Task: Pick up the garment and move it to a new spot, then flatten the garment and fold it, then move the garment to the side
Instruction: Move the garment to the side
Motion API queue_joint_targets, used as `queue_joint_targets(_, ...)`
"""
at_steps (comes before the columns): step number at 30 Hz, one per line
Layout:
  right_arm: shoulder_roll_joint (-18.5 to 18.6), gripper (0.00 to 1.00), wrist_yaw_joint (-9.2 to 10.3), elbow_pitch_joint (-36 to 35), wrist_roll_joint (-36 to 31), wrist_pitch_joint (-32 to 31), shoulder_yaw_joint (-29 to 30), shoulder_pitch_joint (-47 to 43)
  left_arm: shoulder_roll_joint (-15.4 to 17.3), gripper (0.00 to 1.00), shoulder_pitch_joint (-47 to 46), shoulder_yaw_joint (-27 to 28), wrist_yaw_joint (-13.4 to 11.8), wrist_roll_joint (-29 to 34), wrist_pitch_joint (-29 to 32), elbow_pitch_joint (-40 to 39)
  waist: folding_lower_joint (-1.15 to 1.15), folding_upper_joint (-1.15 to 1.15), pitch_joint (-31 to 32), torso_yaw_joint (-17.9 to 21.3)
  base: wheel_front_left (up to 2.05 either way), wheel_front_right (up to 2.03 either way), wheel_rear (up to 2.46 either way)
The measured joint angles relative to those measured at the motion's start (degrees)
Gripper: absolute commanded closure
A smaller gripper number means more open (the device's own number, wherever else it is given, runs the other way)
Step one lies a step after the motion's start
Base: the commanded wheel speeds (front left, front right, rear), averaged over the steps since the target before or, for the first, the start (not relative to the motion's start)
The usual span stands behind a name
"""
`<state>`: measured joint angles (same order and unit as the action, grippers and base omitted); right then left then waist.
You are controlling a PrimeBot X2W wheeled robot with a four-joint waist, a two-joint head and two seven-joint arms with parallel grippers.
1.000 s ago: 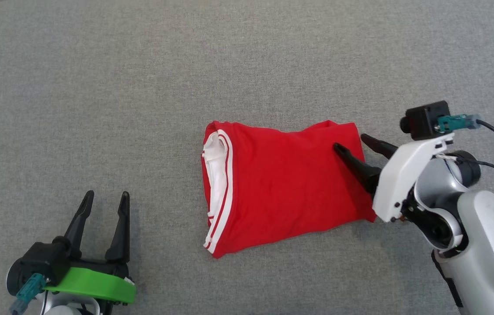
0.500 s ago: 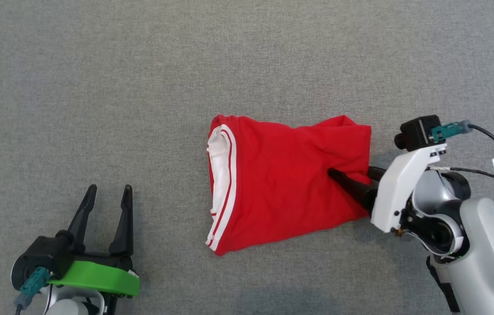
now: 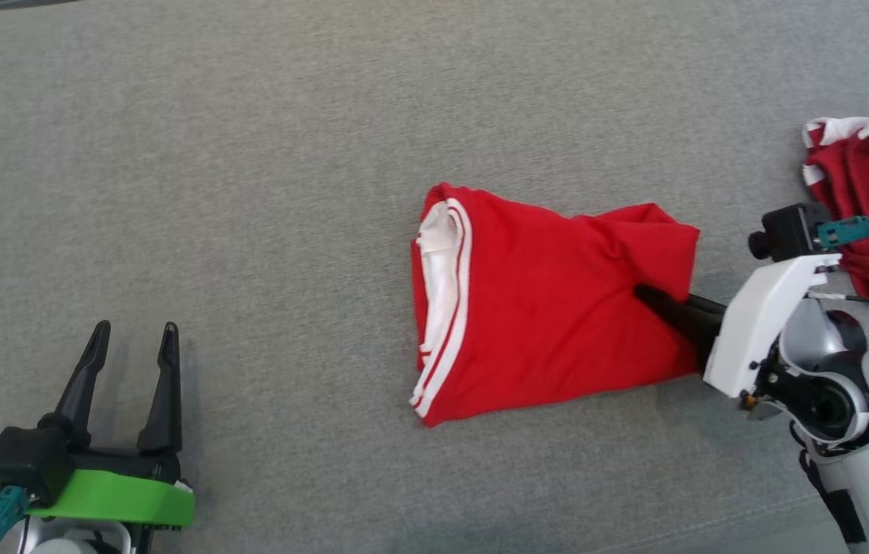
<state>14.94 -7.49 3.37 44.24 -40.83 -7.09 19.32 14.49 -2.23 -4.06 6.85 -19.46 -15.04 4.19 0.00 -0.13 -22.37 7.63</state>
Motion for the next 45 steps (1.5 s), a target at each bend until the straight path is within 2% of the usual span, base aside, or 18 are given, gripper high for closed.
queue_joint_targets(6,6.4,1.00,0.01,-0.2,0.4,1.5,4.4,-1.5,1.1,0.00,0.8,0.4,-0.5,0.0,0.5,-2.1,0.00,0.00,0.3,6.6,0.00,0.00,0.00)
queue_joint_targets(11,9.6,1.00,0.00,-3.6,0.6,-0.6,1.8,2.5,2.2,0.00,2.3,1.2,-1.0,-0.5,1.1,-2.8,0.00,0.00,0.8,11.1,0.00,0.00,0.00)
queue_joint_targets(15,13.3,1.00,0.01,-3.7,-0.8,-3.0,1.4,7.4,2.6,0.00,2.2,0.9,-1.1,-0.6,1.8,-3.6,0.00,0.00,1.2,12.9,0.00,0.00,0.00)
queue_joint_targets(23,18.6,1.00,0.01,-1.6,-3.3,-11.1,4.3,15.9,2.9,0.00,1.9,0.4,-1.6,-0.6,2.6,-4.7,0.00,0.00,0.3,11.2,0.00,0.00,0.00)
queue_joint_targets(31,21.3,1.00,0.00,-0.5,-3.6,-15.1,8.6,19.7,3.4,0.00,1.9,1.3,-2.5,-1.2,2.9,-5.2,0.00,0.00,-2.4,9.1,0.00,0.00,0.00)
queue_joint_targets(39,23.9,1.00,0.00,4.1,-8.8,-16.5,11.0,20.0,3.1,0.00,0.9,0.5,-2.8,-1.6,3.4,-4.9,0.00,0.00,-3.8,6.6,0.00,0.00,0.00)
queue_joint_targets(45,23.4,0.98,0.00,10.3,-15.5,-11.6,14.9,18.0,2.2,0.00,0.6,0.0,-3.1,-2.2,3.3,-3.3,0.00,0.00,-3.9,4.5,0.00,0.00,0.00)
